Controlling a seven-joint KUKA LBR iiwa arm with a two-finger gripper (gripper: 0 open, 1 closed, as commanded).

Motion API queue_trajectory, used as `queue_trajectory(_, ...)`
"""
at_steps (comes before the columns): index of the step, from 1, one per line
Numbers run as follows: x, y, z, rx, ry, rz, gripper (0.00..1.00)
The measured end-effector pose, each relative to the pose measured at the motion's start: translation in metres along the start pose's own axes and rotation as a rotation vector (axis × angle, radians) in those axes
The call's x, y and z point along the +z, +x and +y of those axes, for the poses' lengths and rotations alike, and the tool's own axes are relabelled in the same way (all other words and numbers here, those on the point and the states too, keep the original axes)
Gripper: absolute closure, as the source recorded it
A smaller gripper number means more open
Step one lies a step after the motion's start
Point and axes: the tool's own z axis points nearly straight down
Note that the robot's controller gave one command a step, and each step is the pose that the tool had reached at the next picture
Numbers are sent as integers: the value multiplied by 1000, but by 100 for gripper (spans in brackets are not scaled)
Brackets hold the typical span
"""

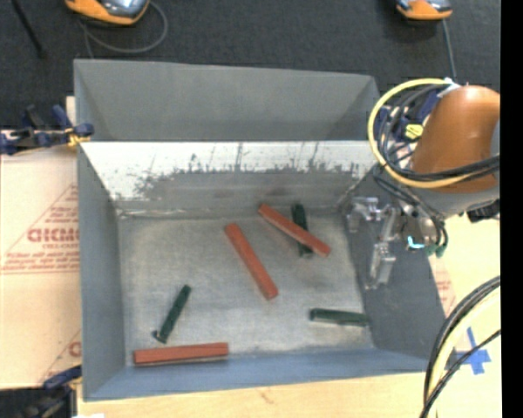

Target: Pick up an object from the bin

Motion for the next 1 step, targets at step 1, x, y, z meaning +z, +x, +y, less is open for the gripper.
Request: queue_trajectory(1,105,85,10,-57,3,-18,0)
